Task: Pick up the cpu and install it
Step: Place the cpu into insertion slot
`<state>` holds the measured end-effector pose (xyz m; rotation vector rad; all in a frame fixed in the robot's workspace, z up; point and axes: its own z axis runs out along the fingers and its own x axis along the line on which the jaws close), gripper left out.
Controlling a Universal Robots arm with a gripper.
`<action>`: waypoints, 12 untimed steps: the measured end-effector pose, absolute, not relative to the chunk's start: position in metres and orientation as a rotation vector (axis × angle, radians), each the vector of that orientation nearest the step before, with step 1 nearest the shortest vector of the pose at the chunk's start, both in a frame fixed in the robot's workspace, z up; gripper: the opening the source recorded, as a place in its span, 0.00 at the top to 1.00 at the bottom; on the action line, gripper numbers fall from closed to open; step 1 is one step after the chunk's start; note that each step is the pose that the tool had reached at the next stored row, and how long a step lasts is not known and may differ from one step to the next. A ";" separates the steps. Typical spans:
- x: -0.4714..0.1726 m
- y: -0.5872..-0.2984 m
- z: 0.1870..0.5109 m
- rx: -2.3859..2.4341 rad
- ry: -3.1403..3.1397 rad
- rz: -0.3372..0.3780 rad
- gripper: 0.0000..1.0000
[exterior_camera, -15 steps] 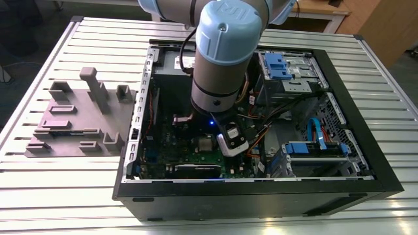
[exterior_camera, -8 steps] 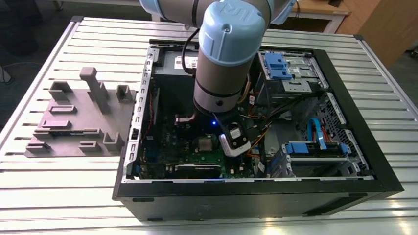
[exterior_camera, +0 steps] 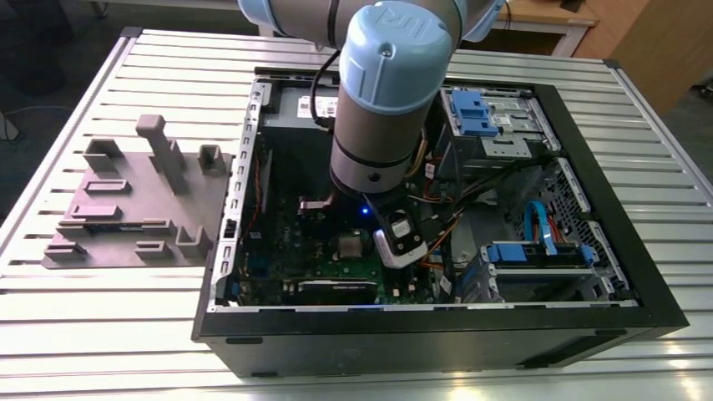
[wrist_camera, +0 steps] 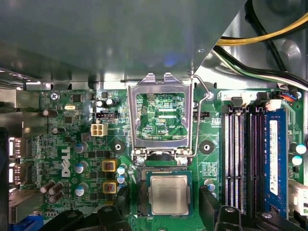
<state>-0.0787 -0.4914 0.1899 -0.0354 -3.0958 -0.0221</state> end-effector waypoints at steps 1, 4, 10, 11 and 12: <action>-0.079 -0.491 0.190 -0.037 -3.096 -0.022 0.32; -0.079 -0.491 0.190 -0.037 -3.096 -0.022 0.40; -0.079 -0.491 0.189 -0.037 -3.096 -0.022 0.47; -0.079 -0.491 0.189 -0.037 -3.096 -0.022 0.47; -0.079 -0.491 0.189 -0.037 -3.096 -0.022 0.47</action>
